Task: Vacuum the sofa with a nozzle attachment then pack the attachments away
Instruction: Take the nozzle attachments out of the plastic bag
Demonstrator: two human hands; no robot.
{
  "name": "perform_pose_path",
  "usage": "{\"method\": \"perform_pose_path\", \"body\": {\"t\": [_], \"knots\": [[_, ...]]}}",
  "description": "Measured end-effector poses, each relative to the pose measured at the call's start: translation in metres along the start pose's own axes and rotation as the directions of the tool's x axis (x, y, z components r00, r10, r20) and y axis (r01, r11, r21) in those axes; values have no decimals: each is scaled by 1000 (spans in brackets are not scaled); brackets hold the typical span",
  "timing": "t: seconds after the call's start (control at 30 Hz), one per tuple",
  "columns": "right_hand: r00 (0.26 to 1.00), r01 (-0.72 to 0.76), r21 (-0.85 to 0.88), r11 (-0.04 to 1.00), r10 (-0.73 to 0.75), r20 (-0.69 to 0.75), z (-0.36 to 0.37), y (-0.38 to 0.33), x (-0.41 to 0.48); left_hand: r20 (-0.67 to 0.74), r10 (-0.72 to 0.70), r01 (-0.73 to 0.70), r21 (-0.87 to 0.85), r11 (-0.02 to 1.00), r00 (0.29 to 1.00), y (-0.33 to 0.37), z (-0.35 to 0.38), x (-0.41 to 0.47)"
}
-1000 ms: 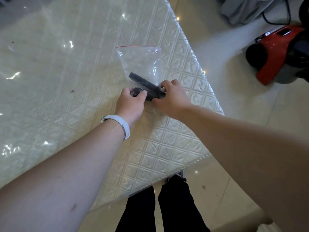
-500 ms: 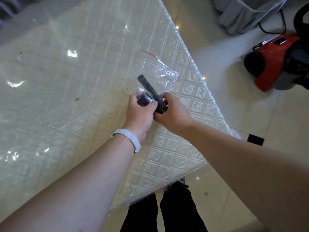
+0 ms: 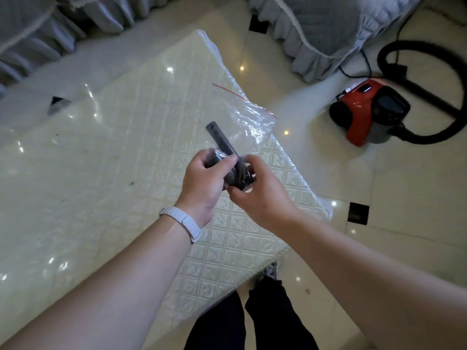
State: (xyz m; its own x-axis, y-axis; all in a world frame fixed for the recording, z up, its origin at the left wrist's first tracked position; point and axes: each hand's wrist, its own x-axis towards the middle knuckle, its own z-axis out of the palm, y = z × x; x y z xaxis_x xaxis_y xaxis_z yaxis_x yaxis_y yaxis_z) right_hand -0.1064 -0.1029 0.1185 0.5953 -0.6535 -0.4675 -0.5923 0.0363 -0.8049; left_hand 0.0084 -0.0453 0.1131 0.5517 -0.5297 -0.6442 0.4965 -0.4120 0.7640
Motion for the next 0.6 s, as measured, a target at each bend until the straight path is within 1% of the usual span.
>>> {"method": "perform_pose_path", "body": {"t": [0.17, 0.27, 0.47, 0.53, 0.6], "knots": [[995, -3, 15, 1000, 4, -102, -30, -45, -45, 127, 11, -10, -6, 1000, 992, 47, 12, -42], [983, -29, 31, 999, 34, -182, -51, -73, -74, 199, 27, -27, -4, 1000, 980, 76, 27, -72], [935, -53, 88, 995, 80, -346, -92, -124, -132, 344, 18, -22, 8, 1000, 939, 125, 60, -127], [909, -57, 81, 995, 85, -408, -104, -135, -150, 380, 24, -33, 15, 999, 925, 137, 71, -144], [893, -62, 96, 993, 98, -439, -116, -143, -167, 407, 32, -46, 27, 999, 913, 145, 81, -159]]}}
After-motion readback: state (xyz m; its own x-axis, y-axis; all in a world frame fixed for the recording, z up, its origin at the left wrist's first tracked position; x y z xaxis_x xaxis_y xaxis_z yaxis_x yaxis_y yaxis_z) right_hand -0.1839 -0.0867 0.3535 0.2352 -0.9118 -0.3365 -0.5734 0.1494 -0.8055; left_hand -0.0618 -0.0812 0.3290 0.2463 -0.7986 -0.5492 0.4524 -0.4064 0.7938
